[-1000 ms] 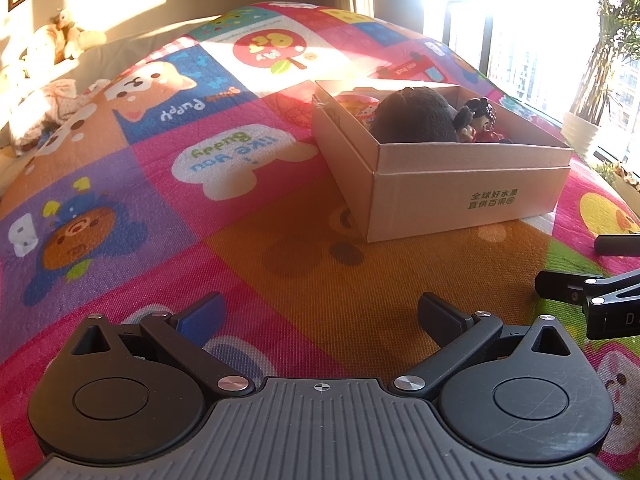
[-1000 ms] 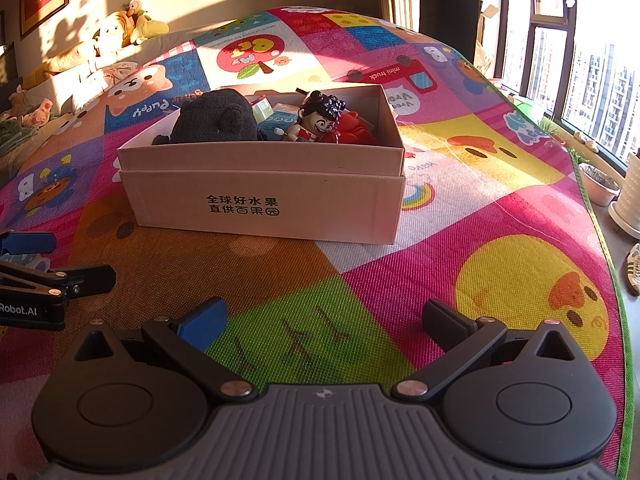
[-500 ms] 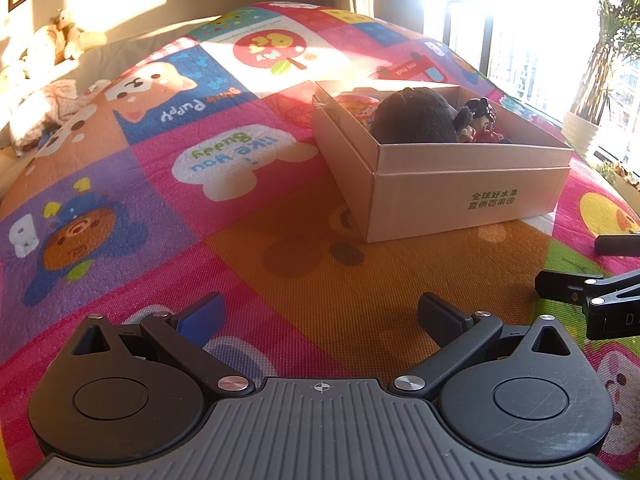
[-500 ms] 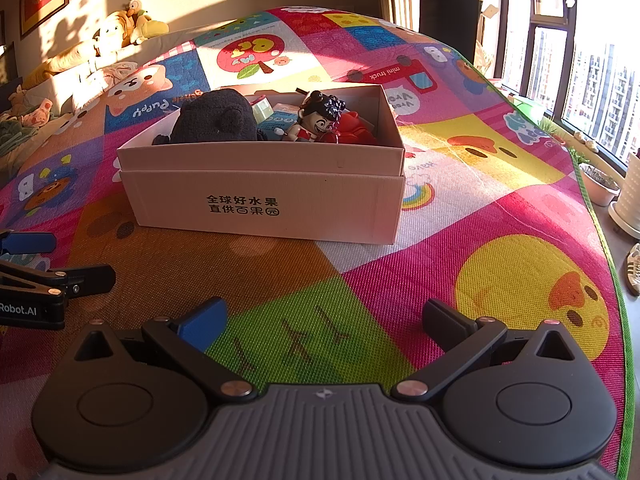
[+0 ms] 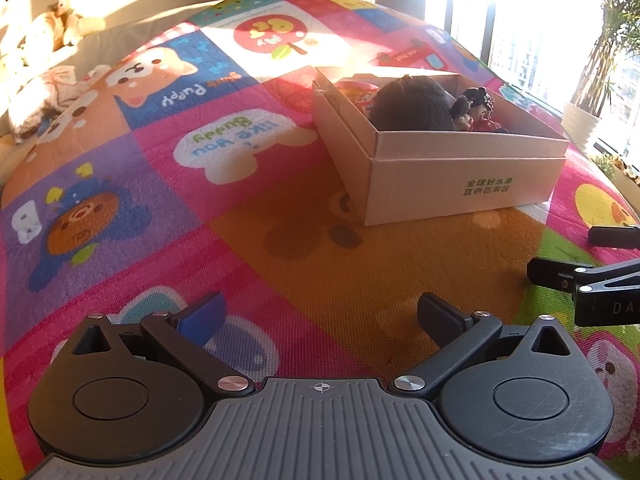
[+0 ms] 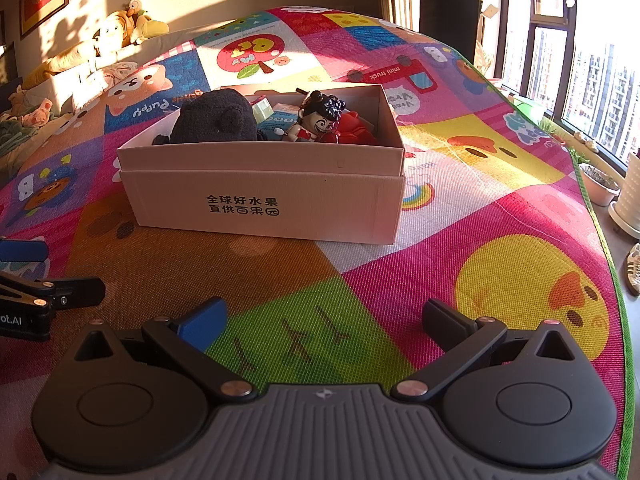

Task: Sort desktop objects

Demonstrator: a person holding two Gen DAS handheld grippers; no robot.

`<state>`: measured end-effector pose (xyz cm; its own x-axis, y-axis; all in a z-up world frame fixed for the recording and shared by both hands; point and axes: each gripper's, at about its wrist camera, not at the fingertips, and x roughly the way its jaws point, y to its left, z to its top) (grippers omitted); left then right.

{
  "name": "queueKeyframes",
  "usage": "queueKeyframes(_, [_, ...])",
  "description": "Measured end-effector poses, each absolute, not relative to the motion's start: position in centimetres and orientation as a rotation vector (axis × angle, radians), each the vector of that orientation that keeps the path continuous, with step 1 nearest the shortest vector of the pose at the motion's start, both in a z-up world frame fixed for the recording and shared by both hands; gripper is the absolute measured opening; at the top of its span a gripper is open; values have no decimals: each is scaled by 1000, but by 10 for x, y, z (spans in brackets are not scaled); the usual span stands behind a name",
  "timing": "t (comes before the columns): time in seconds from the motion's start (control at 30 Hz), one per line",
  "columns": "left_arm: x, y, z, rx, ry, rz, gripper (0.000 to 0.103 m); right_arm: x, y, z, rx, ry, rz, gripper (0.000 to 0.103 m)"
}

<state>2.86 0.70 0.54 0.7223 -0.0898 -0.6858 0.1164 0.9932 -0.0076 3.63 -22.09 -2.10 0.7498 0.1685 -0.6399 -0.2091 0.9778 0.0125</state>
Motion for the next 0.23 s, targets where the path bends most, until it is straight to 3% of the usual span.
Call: queueKeyframes(0.23, [28, 7, 6, 34, 759, -114, 103, 36, -221, -21, -61, 693, 207, 103])
